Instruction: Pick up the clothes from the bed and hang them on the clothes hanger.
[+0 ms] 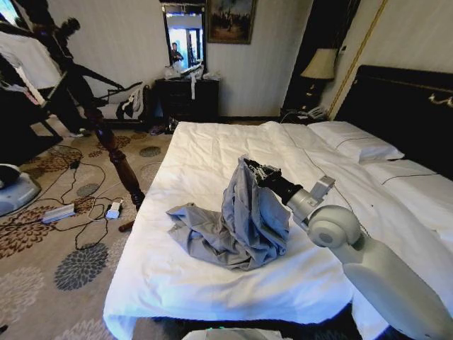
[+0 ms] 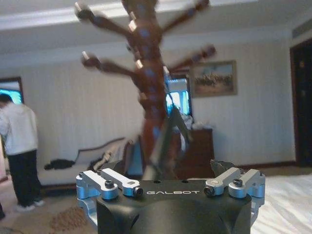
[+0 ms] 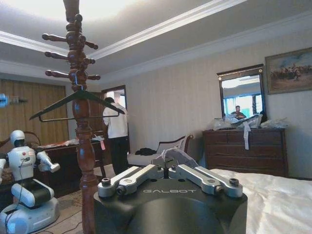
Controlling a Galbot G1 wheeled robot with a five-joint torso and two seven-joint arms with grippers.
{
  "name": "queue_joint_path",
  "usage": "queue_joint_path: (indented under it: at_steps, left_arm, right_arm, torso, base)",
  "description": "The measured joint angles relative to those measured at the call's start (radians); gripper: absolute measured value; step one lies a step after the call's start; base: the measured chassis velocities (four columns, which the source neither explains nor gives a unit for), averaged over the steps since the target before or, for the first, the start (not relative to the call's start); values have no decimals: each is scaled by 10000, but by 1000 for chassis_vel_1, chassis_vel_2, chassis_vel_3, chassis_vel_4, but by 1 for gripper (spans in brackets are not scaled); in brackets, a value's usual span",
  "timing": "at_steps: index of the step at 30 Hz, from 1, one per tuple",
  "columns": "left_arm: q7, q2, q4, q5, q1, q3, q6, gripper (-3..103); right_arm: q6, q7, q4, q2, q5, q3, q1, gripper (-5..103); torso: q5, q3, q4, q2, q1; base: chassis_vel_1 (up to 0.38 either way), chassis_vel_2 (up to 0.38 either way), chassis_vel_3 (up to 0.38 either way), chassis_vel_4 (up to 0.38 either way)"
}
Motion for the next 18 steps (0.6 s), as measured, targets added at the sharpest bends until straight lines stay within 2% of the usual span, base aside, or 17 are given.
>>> queue_joint_path:
  at_steps: [1,2,5,13,15,16,18]
  left_arm:
    - [-171,-309,-252,212,-111,234,-60,100]
    - [-171,-309,-252,212,-111,234,-60,100]
    - [-599,-1130,-881,904,-665,1046,-260,100]
    - [-712,-1196,-985,1591,-1124,1893,-385,100]
    - [-714,-1646,-1343,2083,-1090,2348,-387,100]
    - [-714,-1646,-1343,2083,-1090,2348,-387,100]
    - [-977,-2526,-1751,2689,-1122,2858,-364,100]
  right_arm:
    - [0,1,-13,19,-8,-3,-14,0]
    - [0,1,-13,19,-8,-3,-14,0]
    - [-2,0,-75,115,-16,-20,-40,0]
    - [-8,9,-329,368,-125,-131,-41,0]
    - [-9,14,-384,518,-152,-137,-52,0]
    - [-9,14,-384,518,-152,-137,-52,0]
    - [-10,17,-420,604,-172,-103,-114,0]
  torso:
    - [0,0,2,0,0]
    - [0,0,2,0,0]
    - [-9,0,5,0,0]
    - [6,0,3,1,0]
    - [6,-1,6,1,0]
    - [6,-1,6,1,0]
    - [-3,0,3,0,0]
  base:
    - [0,0,0,0]
    - [0,0,0,0]
    - [0,0,0,0]
    - [0,0,0,0]
    - [0,0,0,0]
    - [0,0,0,0]
    - [0,0,0,0]
